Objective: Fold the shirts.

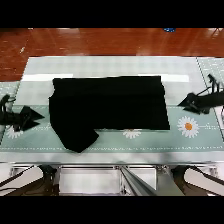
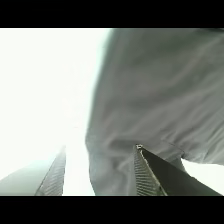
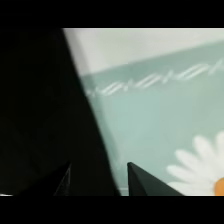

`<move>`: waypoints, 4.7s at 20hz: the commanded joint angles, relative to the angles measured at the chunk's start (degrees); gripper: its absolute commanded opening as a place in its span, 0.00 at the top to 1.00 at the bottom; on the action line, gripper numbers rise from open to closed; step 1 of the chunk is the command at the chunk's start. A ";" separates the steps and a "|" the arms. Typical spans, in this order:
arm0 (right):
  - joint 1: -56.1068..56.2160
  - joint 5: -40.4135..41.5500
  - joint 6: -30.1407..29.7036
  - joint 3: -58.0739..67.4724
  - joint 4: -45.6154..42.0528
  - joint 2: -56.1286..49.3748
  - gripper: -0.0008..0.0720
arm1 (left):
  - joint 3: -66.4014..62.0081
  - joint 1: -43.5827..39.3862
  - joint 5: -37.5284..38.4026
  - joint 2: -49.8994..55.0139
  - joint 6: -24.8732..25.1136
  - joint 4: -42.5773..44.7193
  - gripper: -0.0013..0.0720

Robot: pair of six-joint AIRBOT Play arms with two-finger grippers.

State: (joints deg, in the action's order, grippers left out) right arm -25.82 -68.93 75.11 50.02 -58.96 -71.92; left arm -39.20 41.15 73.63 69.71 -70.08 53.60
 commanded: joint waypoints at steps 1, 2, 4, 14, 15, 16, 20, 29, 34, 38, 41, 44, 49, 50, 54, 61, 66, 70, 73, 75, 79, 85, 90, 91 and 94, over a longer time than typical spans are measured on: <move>-0.90 4.85 -4.61 -12.92 6.62 6.88 0.43 | 10.10 4.63 -3.26 -3.93 0.92 -4.35 0.29; -0.90 4.94 -4.87 -14.14 6.80 7.65 0.43 | 10.97 4.00 -4.04 -3.87 2.03 -4.26 0.29; -0.90 4.85 -5.20 -14.93 7.26 8.11 0.43 | 13.03 3.04 -5.18 -3.87 1.95 -4.37 0.29; -0.90 4.83 -5.40 -14.91 11.17 8.11 0.43 | 18.58 -9.53 -9.86 -2.38 1.27 -5.35 0.29; -0.90 4.87 -5.40 -14.91 11.58 8.11 0.43 | 18.56 -11.13 -10.45 -2.12 1.29 -6.36 0.29; -0.92 5.16 -5.42 -14.88 12.22 8.11 0.43 | 18.51 -12.72 -11.23 -1.90 1.27 -7.32 0.30; -5.66 4.50 -3.34 -12.96 6.16 8.11 0.43 | 15.74 -14.27 -9.11 -1.86 1.99 -7.30 0.96; -4.00 4.42 0.63 -22.16 4.44 7.58 0.43 | 11.74 -14.38 -7.45 -1.86 1.95 -7.63 0.96; 4.74 11.82 -2.49 -20.59 16.15 0.15 0.53 | 11.50 -14.38 -7.41 -1.86 1.95 -7.63 0.96; 8.07 7.72 -6.56 -11.63 17.25 -0.85 0.94 | 5.62 -14.27 -5.42 -1.88 2.16 -8.28 0.96; 8.59 8.87 -4.09 -2.47 17.20 -1.70 0.94 | -2.14 -14.62 -9.20 -1.01 2.12 -14.93 0.96; 9.99 9.18 -2.08 6.84 16.63 -6.58 0.94 | -11.89 -17.16 -12.22 4.92 0.37 -16.79 0.96; 11.41 9.88 0.70 20.72 16.85 -17.62 0.94 | -32.39 -22.36 -11.98 22.29 -5.66 -16.76 0.96; 11.41 9.86 1.07 22.99 16.87 -19.65 0.94 | -36.35 -23.19 -11.52 25.66 -7.13 -16.76 0.96; 11.43 9.88 1.33 29.68 17.99 -26.88 0.94 | -48.22 -26.16 -9.44 36.63 -9.31 -16.74 0.96; 11.41 14.23 0.00 31.50 19.37 -31.74 0.42 | -53.83 -25.68 -5.33 41.57 -9.22 -14.97 0.29; 1.66 2.23 0.90 35.98 18.60 -25.66 0.43 | -62.51 -15.58 7.67 36.20 -17.49 -0.90 0.29; -0.90 2.01 6.40 32.11 6.16 -21.20 0.43 | -56.37 -14.34 0.04 22.27 -15.45 10.99 0.29; 1.62 8.17 7.65 24.30 7.48 -21.27 0.43 | -37.86 -18.34 -12.20 8.46 -12.85 11.52 0.29; 4.61 12.46 7.63 20.74 8.28 -21.84 0.43 | -24.30 -23.02 -18.93 0.09 -11.02 10.21 0.29; 8.87 13.86 5.90 20.92 15.17 -27.12 0.43 | -10.82 -32.06 -22.10 -6.19 -10.97 9.75 0.29; 14.80 13.86 5.95 26.32 18.40 -33.88 0.45 | -9.92 -40.22 -25.99 -5.05 -10.97 6.49 0.29; 16.41 8.76 3.02 31.28 16.83 -30.95 0.94 | -10.08 -41.64 -26.47 -5.07 -10.95 5.68 0.92; 16.15 6.67 3.04 31.28 13.86 -28.57 0.94 | -10.08 -41.66 -26.47 -5.07 -10.93 4.96 0.96; 16.68 1.22 4.17 27.80 0.96 -16.61 0.94 | -10.08 -43.23 -26.80 -5.05 -8.17 -1.79 0.96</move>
State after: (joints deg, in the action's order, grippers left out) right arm -9.65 -62.57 79.05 79.55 -48.53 -96.60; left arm -49.34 -0.69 47.24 64.69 -80.55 57.04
